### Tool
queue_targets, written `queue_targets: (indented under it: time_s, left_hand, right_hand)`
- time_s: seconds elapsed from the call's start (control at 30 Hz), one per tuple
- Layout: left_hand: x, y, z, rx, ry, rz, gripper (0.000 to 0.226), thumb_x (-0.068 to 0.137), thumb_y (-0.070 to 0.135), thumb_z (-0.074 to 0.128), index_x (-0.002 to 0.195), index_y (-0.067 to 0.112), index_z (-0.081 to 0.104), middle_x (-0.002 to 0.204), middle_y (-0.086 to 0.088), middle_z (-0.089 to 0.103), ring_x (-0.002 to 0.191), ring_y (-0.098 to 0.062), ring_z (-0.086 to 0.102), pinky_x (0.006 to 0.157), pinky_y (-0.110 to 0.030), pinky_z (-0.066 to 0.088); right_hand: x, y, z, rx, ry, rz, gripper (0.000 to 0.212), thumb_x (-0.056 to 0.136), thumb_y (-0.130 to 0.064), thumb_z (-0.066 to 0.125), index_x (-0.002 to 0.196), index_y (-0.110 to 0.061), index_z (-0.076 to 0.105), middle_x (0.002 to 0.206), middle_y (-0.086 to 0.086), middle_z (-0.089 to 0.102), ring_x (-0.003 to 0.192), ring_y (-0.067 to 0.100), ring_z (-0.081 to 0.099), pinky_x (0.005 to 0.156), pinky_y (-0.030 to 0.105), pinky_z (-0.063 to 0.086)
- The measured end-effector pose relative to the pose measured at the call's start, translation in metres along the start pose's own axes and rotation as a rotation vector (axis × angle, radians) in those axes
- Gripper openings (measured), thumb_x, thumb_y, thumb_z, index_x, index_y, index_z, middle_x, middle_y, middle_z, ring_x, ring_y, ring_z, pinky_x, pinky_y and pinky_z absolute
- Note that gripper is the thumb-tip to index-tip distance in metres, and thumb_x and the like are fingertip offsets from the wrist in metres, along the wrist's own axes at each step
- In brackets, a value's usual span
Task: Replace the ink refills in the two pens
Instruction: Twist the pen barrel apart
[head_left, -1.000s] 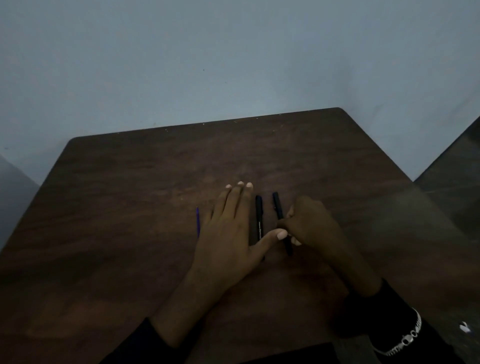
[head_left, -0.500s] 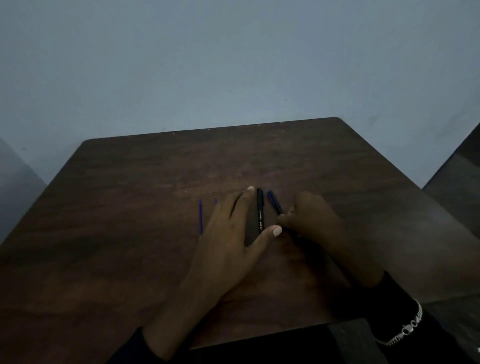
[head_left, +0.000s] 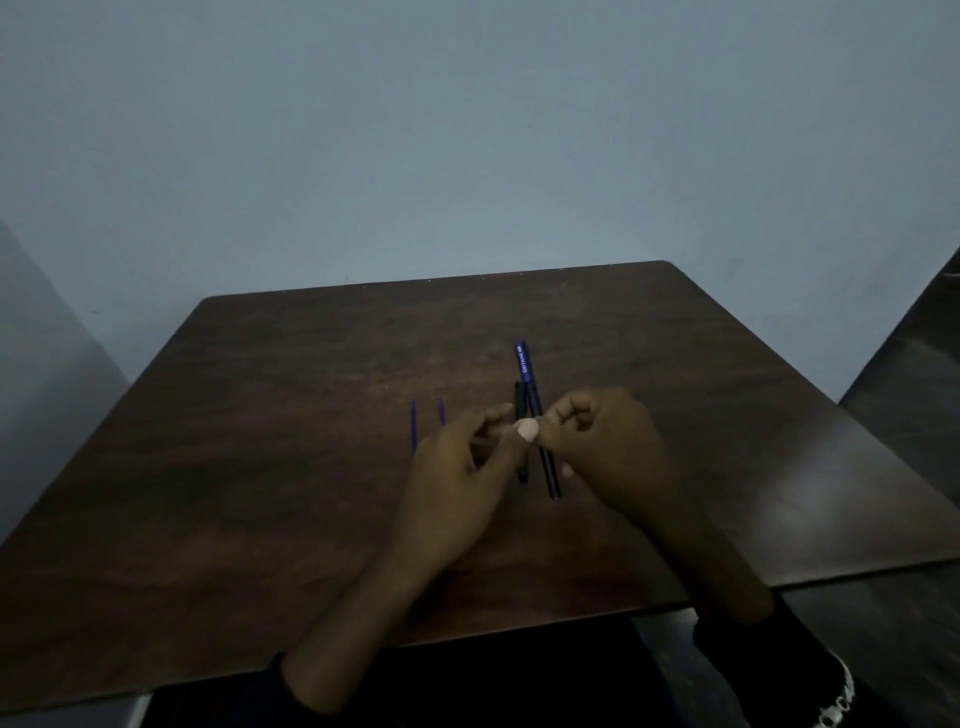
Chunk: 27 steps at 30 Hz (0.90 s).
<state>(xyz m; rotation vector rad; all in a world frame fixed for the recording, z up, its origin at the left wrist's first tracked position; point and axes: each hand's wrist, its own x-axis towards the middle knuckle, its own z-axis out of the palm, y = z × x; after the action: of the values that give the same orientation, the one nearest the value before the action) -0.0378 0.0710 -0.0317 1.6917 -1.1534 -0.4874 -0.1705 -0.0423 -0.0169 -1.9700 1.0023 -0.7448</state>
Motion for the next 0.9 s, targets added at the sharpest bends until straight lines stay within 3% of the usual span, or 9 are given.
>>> queue_targets:
  time_s: [0.07, 0.17, 0.3, 0.4, 0.53, 0.63, 0.77, 0.9]
  left_hand:
    - [-0.005, 0.006, -0.001, -0.190, -0.059, -0.085, 0.043, 0.098, 0.053, 0.057, 0.119, 0.021, 0.075, 0.102, 0.004, 0.080, 0.092, -0.007, 0.077, 0.079, -0.030, 0.064]
    - [-0.014, 0.016, -0.004, -0.413, -0.087, -0.176, 0.029, 0.105, 0.032, 0.058, 0.106, 0.011, 0.078, 0.090, -0.008, 0.081, 0.075, -0.009, 0.077, 0.063, -0.023, 0.061]
    - [-0.024, 0.023, -0.009, -0.401, -0.092, -0.169, 0.029, 0.107, 0.020, 0.056, 0.097, -0.002, 0.072, 0.073, -0.005, 0.077, 0.062, -0.012, 0.075, 0.053, -0.019, 0.057]
    - [-0.025, 0.019, -0.012, -0.303, -0.048, -0.142, 0.032, 0.109, 0.020, 0.053, 0.100, -0.005, 0.071, 0.083, -0.020, 0.076, 0.069, -0.029, 0.075, 0.060, -0.029, 0.061]
    - [-0.024, 0.008, -0.007, -0.315, -0.039, -0.143, 0.029, 0.110, 0.019, 0.051, 0.101, 0.004, 0.073, 0.065, -0.001, 0.062, 0.051, -0.013, 0.054, 0.047, -0.023, 0.045]
    - [-0.025, 0.000, 0.000, -0.399, -0.086, -0.144, 0.034, 0.111, 0.026, 0.048, 0.097, 0.014, 0.077, 0.060, 0.005, 0.049, 0.046, -0.007, 0.036, 0.044, -0.021, 0.029]
    - [-0.025, -0.005, 0.002, -0.648, -0.171, -0.183, 0.040, 0.110, 0.031, 0.045, 0.092, 0.013, 0.076, 0.060, 0.004, 0.040, 0.046, -0.005, 0.025, 0.042, -0.017, 0.020]
    - [-0.026, -0.007, 0.001, -0.645, -0.184, -0.196, 0.040, 0.111, 0.030, 0.044, 0.094, 0.007, 0.073, 0.058, 0.005, 0.037, 0.044, -0.003, 0.026, 0.039, -0.016, 0.022]
  right_hand:
    - [-0.015, -0.007, 0.007, 0.055, -0.002, -0.038, 0.022, 0.082, -0.028, 0.078, 0.065, -0.024, 0.065, 0.052, -0.007, 0.066, 0.042, 0.000, 0.058, 0.043, 0.014, 0.045]
    - [-0.031, -0.009, 0.018, 0.083, -0.029, -0.074, 0.025, 0.082, -0.022, 0.079, 0.063, -0.025, 0.064, 0.053, -0.008, 0.067, 0.046, 0.003, 0.059, 0.047, 0.018, 0.046]
    - [-0.044, -0.007, 0.021, 0.093, -0.111, -0.114, 0.017, 0.087, -0.021, 0.077, 0.072, -0.024, 0.069, 0.060, -0.008, 0.071, 0.050, 0.002, 0.063, 0.048, 0.015, 0.047]
    - [-0.043, -0.010, 0.015, 0.153, -0.135, -0.146, 0.009, 0.091, -0.018, 0.075, 0.082, -0.019, 0.074, 0.066, -0.006, 0.075, 0.053, 0.002, 0.066, 0.049, 0.014, 0.049]
    - [-0.029, -0.015, 0.005, 0.390, -0.030, -0.115, 0.014, 0.094, -0.009, 0.072, 0.104, -0.017, 0.076, 0.077, -0.004, 0.076, 0.064, 0.001, 0.068, 0.053, 0.018, 0.053]
    - [-0.018, -0.015, 0.003, 0.491, -0.088, -0.117, 0.024, 0.096, -0.005, 0.068, 0.119, -0.008, 0.072, 0.095, 0.006, 0.078, 0.076, 0.004, 0.072, 0.062, 0.019, 0.056]
    - [-0.011, -0.012, 0.009, 0.703, -0.259, -0.047, 0.020, 0.098, -0.002, 0.062, 0.116, -0.001, 0.071, 0.094, 0.014, 0.078, 0.072, 0.013, 0.072, 0.061, 0.022, 0.056]
    - [-0.007, -0.007, 0.013, 0.723, -0.281, -0.058, 0.013, 0.097, -0.003, 0.063, 0.105, 0.000, 0.073, 0.090, 0.016, 0.077, 0.061, 0.018, 0.067, 0.062, 0.025, 0.056]
